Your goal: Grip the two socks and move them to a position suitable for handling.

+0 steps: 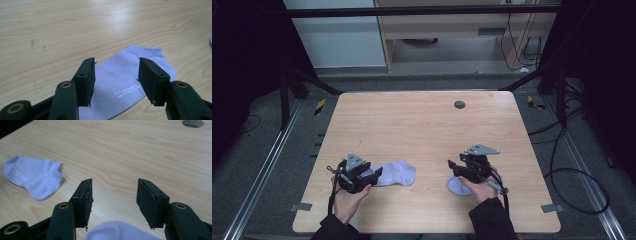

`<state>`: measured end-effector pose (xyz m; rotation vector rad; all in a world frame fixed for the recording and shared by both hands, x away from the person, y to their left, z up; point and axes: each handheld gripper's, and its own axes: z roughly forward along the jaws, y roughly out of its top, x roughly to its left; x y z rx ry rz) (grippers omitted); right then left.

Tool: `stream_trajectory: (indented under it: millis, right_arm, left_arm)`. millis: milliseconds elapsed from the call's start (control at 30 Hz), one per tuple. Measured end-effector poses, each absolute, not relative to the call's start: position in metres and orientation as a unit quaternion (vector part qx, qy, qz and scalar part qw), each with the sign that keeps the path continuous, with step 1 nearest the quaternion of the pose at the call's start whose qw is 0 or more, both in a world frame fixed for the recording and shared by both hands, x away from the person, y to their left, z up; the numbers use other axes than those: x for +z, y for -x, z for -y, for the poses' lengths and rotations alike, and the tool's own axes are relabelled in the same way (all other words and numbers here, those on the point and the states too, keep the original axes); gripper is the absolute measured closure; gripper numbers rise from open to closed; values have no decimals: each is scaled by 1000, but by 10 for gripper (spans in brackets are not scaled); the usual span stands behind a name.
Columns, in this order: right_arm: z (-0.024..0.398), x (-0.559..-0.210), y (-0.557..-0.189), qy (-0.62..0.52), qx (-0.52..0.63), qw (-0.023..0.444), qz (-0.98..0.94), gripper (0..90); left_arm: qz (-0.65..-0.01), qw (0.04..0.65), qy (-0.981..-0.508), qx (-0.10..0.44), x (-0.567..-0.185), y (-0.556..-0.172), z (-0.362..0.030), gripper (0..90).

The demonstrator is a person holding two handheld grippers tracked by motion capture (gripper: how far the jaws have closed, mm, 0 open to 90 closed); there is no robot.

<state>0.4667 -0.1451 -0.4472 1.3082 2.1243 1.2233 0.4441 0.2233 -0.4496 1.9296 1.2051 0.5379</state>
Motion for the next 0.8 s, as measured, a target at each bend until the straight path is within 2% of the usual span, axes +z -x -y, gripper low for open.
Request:
stream_trajectory:
  millis: [367, 800]
  right_arm:
    - [208, -456, -447, -485, 400, 200, -751, 451]
    - [253, -469, -437, -519, 378, 214, -736, 473]
  left_arm:
    - [-444, 397, -781, 188, -450, -448, -177, 453]
    - [-397, 396, -812, 163, -454, -447, -112, 444]
